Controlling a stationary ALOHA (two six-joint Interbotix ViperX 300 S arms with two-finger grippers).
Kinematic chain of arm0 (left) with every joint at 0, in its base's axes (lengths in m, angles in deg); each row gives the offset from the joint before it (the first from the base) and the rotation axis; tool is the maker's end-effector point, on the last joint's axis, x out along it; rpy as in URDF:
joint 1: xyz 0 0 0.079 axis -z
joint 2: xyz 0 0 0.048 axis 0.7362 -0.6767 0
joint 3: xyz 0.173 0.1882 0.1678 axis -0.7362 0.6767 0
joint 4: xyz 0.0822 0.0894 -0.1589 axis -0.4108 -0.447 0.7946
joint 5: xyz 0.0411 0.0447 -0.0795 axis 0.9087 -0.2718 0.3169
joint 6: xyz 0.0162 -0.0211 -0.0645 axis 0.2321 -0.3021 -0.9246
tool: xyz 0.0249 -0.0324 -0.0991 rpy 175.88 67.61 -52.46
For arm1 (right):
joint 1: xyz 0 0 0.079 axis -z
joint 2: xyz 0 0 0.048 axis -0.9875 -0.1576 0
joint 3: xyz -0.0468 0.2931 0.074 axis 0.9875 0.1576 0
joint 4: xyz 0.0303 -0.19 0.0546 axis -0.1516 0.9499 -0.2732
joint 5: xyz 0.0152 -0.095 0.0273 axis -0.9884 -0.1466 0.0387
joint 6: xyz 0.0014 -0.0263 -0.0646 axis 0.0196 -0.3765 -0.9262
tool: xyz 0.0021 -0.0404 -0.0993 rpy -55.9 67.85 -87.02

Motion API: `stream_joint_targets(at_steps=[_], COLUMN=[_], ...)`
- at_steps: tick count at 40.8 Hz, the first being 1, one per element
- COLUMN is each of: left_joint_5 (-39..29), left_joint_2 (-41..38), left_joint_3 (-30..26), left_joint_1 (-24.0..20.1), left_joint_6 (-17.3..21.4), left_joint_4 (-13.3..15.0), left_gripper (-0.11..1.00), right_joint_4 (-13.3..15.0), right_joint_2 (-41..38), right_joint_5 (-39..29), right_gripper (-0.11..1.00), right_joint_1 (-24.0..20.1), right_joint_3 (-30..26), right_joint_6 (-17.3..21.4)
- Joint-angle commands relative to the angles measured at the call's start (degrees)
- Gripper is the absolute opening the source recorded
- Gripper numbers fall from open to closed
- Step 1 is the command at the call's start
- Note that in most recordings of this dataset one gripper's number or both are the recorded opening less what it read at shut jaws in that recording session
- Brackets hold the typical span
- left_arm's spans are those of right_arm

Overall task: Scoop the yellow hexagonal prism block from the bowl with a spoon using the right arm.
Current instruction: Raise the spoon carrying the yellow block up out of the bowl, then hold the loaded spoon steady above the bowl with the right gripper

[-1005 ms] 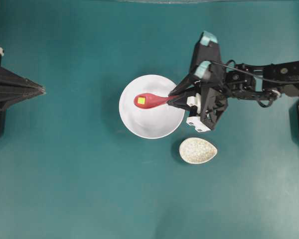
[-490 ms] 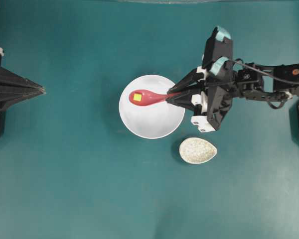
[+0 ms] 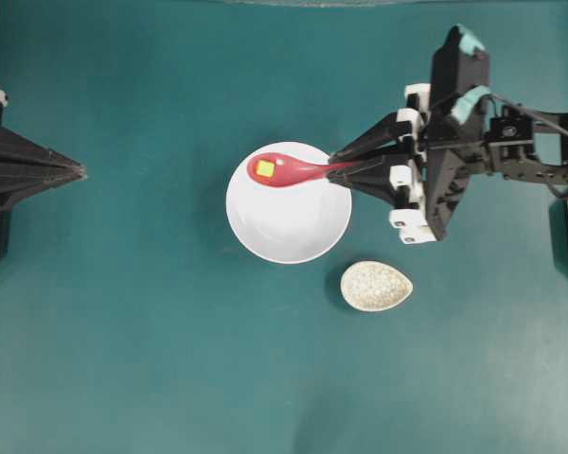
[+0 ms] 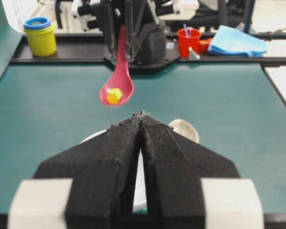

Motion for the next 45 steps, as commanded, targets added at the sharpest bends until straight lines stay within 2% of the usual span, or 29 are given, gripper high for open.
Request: stream_joint_targets(at_steps=[1,45], left_joint_5=[0.70,0.35], left_joint_2=[-0.44,-0.53], left_joint_3=[-1.76,-1.67], left_joint_1=[-0.09,-0.09], left_joint_6=[-0.09,-1.05], left_joint_4=[-0.09,-0.09], left_gripper=[0.00,0.00], right_joint_4=[0.18,0.18], right_joint_2=[2.46,4.31], right_joint_5=[0.35,0.79], right_gripper=[0.25,0.25], right_joint_1=[-0.18,-0.18], right_joint_3=[-0.26,0.18], right_joint_6=[-0.09,0.00])
